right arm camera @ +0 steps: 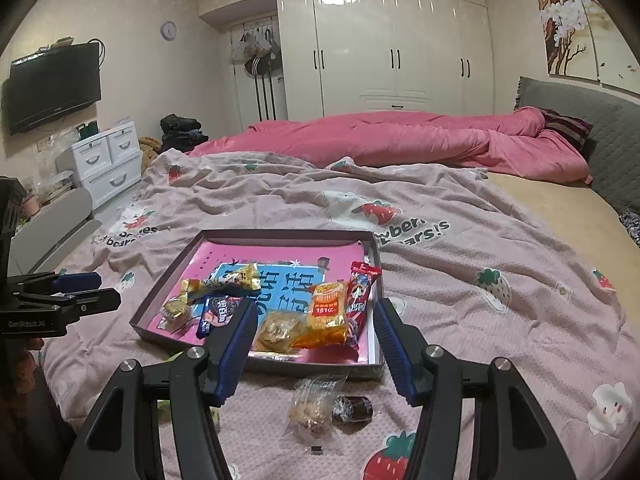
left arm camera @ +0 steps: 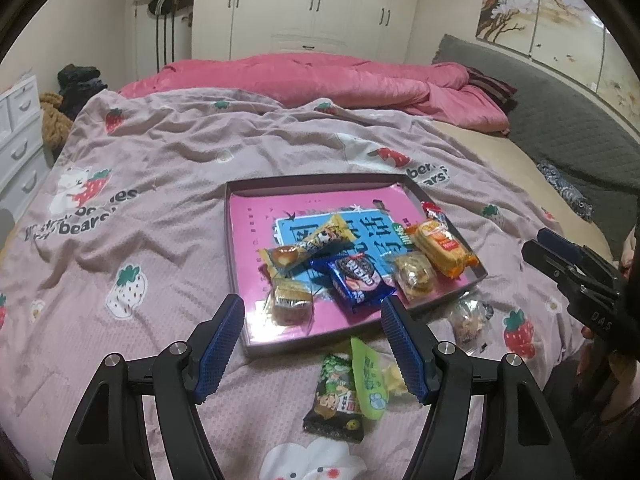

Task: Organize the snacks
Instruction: 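Withdraw both open tools from the tray toward the snacks on the cover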

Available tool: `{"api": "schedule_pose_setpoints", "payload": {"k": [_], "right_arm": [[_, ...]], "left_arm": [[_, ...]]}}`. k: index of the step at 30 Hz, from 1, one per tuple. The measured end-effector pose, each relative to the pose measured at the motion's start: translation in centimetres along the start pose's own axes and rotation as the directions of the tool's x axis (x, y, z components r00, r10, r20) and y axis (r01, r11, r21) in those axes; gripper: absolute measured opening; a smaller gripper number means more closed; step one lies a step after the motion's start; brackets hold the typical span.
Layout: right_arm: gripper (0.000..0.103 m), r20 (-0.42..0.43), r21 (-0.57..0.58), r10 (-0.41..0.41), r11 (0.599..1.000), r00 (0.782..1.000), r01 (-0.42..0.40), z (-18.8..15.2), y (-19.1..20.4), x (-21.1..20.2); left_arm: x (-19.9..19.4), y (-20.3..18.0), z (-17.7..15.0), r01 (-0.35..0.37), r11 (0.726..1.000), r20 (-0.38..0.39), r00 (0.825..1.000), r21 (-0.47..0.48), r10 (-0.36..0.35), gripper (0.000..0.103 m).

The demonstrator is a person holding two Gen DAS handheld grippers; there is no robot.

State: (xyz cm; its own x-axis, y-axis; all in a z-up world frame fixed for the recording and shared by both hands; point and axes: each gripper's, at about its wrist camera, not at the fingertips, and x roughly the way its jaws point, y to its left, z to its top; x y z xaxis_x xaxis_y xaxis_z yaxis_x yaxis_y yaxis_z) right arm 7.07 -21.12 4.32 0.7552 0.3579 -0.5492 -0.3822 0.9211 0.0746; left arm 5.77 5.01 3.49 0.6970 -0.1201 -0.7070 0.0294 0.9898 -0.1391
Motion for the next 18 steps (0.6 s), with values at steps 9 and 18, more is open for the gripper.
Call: {"api": "schedule_pose_setpoints", "payload": {"k": [9,18], "right_arm": [[0.060,-0.036,-0.009,0.016,1.000,0.999,-0.017,-1.2,0.7,-0.1],[0.060,-0.081,0.000,0.037,0.999,0.996,-0.037,-2.4,1.3,0.0]], "left_arm": [[0.6,0.2,-1.9,-0.007,1.000,-0.064,0.998,0.023,0.009,0.073],[0.7,0.6,-3.2,-0.010,1.000,-0.103,0.995,0.024,0.012,0.073]]}}
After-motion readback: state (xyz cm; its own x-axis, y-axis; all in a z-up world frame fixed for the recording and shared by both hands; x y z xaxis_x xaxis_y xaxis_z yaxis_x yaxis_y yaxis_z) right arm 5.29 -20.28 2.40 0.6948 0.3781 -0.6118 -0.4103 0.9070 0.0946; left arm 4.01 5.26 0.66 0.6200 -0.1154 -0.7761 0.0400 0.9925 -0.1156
